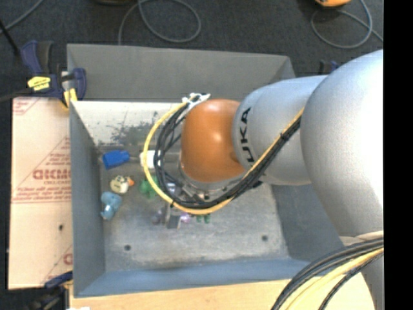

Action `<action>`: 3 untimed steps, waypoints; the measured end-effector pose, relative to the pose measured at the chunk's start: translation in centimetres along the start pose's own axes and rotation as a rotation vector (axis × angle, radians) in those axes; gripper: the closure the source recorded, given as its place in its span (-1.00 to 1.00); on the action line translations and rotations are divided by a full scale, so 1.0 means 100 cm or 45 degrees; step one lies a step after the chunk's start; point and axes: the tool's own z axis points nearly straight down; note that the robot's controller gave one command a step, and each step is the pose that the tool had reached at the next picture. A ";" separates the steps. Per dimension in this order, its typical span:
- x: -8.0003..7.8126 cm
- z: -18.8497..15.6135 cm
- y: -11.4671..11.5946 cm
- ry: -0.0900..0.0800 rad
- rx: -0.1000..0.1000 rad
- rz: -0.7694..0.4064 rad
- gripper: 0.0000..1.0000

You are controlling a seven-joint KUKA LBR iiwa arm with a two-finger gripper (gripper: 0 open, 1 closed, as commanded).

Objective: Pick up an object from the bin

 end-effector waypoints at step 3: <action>-0.002 -0.116 -0.001 -0.005 -0.002 0.009 1.00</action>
Offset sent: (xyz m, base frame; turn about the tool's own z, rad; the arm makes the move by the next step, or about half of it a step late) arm -0.0025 -0.0007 0.1614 0.0200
